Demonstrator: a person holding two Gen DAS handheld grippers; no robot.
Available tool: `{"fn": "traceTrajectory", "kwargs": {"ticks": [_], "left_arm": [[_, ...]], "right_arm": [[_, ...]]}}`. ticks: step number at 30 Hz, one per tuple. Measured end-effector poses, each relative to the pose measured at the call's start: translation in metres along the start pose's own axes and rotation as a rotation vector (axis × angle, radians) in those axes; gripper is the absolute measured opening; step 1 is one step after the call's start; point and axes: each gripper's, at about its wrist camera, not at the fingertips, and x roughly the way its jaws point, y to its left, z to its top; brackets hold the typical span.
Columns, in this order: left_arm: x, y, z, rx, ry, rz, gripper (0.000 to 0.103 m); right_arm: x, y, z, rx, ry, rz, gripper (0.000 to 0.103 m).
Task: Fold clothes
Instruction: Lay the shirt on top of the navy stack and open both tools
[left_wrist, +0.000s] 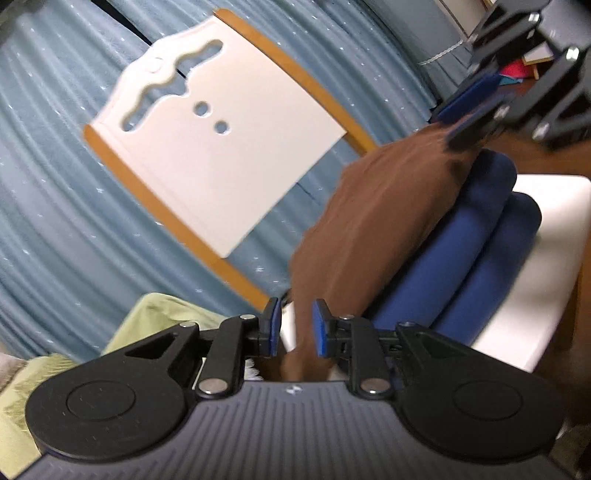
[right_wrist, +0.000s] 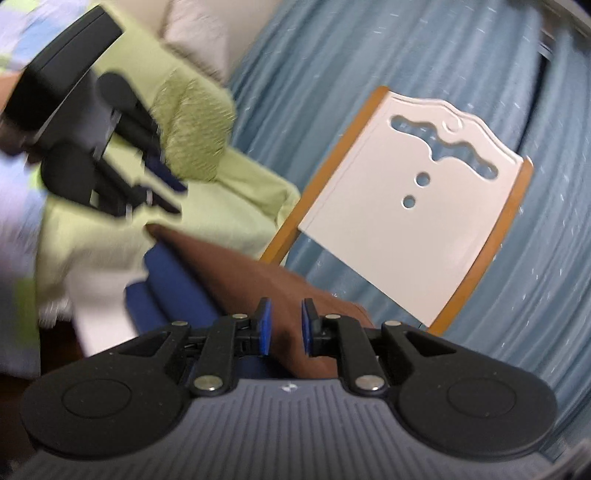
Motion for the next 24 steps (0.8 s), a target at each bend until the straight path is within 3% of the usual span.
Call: {"fn": "traceTrajectory", "kwargs": {"ticks": [2,4,9,10,12,18,21,23,24], "left_arm": [[0.005,-0.013,-0.008,0.034,0.009,-0.011,0.005],[0.013,-0.019,-0.009,0.047,-0.001,-0.008,0.001],[0.004,-0.012,-0.009,-0.001,-0.008,-0.008,0.003],[-0.001,-0.010,-0.010,-0.018,-0.015,0.002,0.008],[-0.001,-0.006,-0.012,-0.032,-0.010,-0.003,0.008],[-0.007,-0.007,-0.018,-0.054,0.027,-0.007,0.008],[-0.018,-0.002,-0.016,-0.120,0.055,0.013,0.019],[-0.029,-0.001,-0.017,-0.210,0.070,0.007,0.036],[-0.033,-0.002,-0.018,-0.240,0.073,0.004,0.039]], "right_arm": [[0.012,-0.001,-0.011,0.008,0.030,0.005,0.012],[0.017,-0.003,-0.026,-0.007,0.038,0.016,0.012],[0.014,-0.007,-0.023,-0.005,0.042,0.020,0.012],[0.011,-0.009,-0.020,0.004,0.032,0.010,0.013],[0.001,-0.011,-0.015,0.030,0.002,-0.015,0.013],[0.002,-0.019,-0.030,0.144,0.067,0.020,0.015],[-0.004,-0.025,-0.026,0.183,0.085,0.020,0.019],[-0.008,-0.030,-0.028,0.232,0.118,0.028,0.032],[-0.011,-0.032,-0.029,0.262,0.128,0.025,0.034]]}}
